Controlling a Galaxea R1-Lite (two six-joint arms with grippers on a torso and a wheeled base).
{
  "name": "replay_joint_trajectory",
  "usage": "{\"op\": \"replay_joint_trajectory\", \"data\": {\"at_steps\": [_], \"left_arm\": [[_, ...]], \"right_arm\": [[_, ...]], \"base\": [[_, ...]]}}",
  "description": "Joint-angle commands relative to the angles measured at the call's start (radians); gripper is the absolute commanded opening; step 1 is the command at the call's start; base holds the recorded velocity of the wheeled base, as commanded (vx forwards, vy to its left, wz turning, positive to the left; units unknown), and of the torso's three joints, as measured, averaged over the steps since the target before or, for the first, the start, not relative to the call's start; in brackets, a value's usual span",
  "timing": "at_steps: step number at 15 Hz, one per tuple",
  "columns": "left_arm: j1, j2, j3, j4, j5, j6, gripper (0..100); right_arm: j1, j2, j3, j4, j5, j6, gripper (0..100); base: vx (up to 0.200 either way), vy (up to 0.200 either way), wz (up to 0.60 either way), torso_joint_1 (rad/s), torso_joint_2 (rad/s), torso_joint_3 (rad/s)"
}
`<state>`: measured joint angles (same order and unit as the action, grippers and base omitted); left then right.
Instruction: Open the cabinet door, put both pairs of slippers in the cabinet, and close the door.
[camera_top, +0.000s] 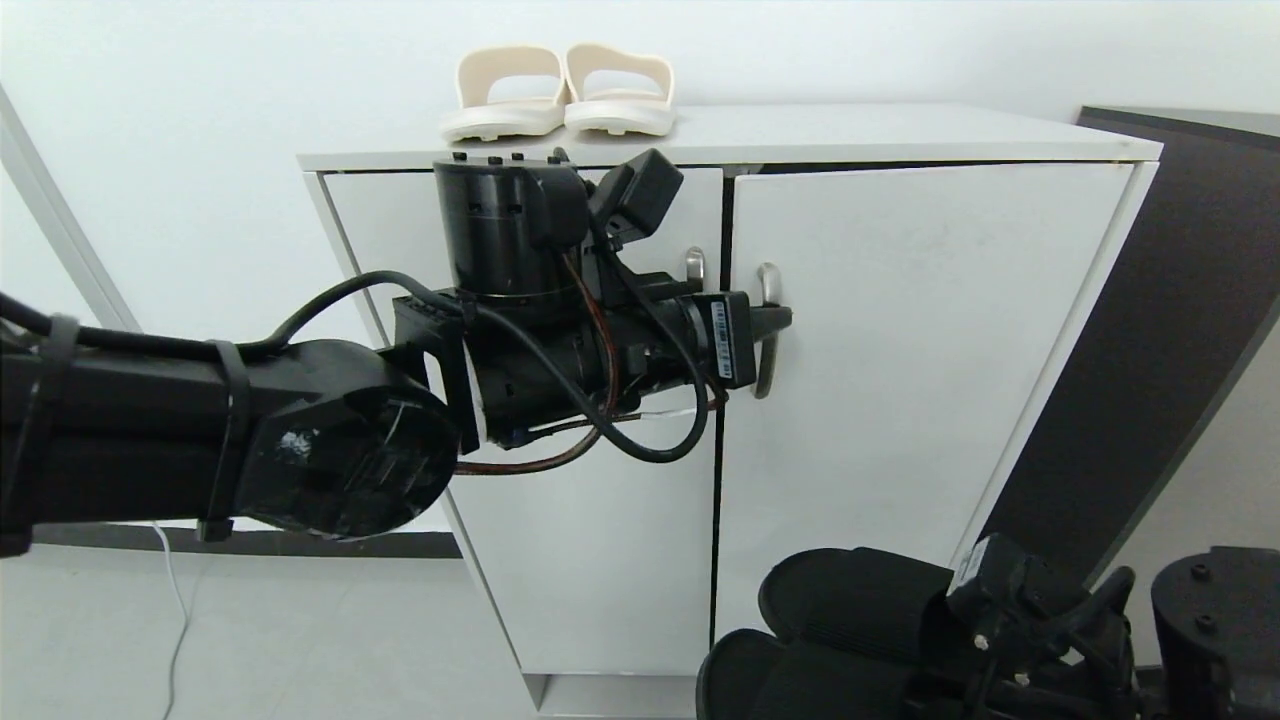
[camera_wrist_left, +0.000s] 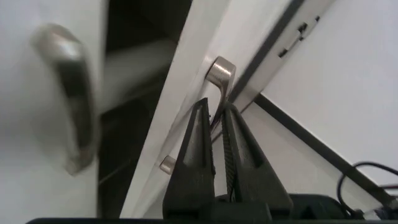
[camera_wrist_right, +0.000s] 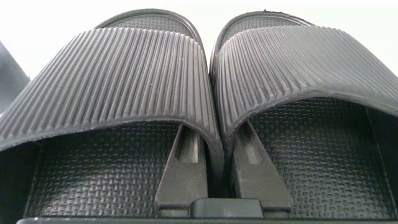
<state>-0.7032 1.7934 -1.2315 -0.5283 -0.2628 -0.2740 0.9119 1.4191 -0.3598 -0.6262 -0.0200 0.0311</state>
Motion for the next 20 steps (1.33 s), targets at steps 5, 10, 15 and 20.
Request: {"op": "replay_joint_trajectory", "data": {"at_steps": [5,10,15,20], "left_arm": [[-0.064,-0.155,0.132,-0.006,-0.016,0.003,0],[-0.094,-0.267,0.267,-0.045,-0.016,0.003,0],[0.010,-0.207,0.250,-0.061,-0.038,-0.004,0],[0.051,-0.046,0.161,-0.153,-0.118,-0.005,0]], "right_arm": [[0.015,-0.103,0.085,-0.001,0.158,-0.080,0],[0.015,-0.100,0.084,-0.003,0.155,-0.080,0],[0.015,-0.095,0.084,-0.003,0.150,-0.082,0],[0.016,-0.092,0.087,0.002,0.152,-0.082,0]], "base": [[0.000,0.000,0.00,0.000,0.00,0.000],[0.000,0.000,0.00,0.000,0.00,0.000],[0.000,0.000,0.00,0.000,0.00,0.000],[0.000,0.000,0.00,0.000,0.00,0.000]]}}
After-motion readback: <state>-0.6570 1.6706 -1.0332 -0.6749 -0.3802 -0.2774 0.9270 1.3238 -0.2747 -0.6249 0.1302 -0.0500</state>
